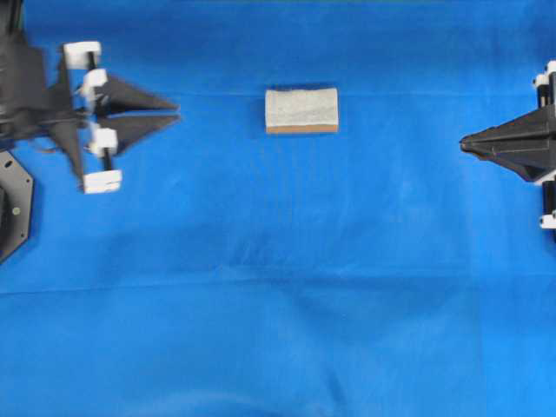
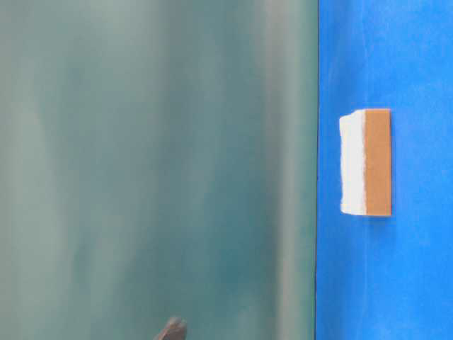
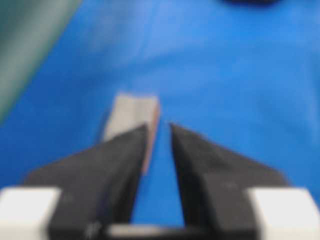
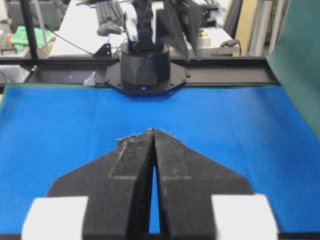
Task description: Hand over the sponge with the left arm and wipe it with the right arm.
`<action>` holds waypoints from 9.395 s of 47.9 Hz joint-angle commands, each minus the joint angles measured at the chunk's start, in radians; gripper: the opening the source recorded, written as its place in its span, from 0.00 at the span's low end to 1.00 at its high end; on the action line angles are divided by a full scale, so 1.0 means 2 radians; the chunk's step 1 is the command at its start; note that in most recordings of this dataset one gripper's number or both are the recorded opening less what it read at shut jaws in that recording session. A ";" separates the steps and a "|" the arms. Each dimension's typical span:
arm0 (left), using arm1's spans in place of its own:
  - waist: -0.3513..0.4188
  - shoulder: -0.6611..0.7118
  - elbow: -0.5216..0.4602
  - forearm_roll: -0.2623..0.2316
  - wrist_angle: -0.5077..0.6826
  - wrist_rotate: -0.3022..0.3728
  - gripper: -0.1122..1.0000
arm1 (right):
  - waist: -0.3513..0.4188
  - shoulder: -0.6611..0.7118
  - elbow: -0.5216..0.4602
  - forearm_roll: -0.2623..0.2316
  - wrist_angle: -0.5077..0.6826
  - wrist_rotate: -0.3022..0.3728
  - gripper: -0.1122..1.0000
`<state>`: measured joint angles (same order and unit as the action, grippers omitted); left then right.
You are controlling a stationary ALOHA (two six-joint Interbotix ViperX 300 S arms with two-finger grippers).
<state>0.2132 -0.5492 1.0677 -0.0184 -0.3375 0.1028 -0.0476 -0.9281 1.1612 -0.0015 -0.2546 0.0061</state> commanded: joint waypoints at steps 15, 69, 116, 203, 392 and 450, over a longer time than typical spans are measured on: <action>0.038 0.205 -0.153 -0.002 0.087 0.002 0.95 | -0.002 0.005 -0.014 0.002 0.006 0.001 0.10; 0.066 0.420 -0.284 -0.002 0.131 0.068 0.94 | -0.002 0.019 -0.012 0.000 0.016 0.000 0.10; -0.025 0.297 -0.291 -0.005 0.257 0.025 0.46 | -0.002 0.035 -0.026 0.000 0.028 -0.002 0.10; -0.056 0.283 -0.288 -0.005 0.268 0.025 0.43 | -0.017 0.438 -0.239 -0.002 0.116 0.057 0.77; -0.075 0.071 -0.079 -0.007 0.058 0.001 0.87 | 0.012 0.530 -0.215 -0.050 0.094 0.090 0.24; -0.076 0.072 -0.078 -0.007 0.058 -0.006 0.87 | -0.165 0.522 -0.226 -0.142 0.121 0.114 0.24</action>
<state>0.0644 -0.4004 0.9235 -0.0307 -0.2117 0.0920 -0.3651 0.1381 0.7210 -0.2807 -0.0153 0.2347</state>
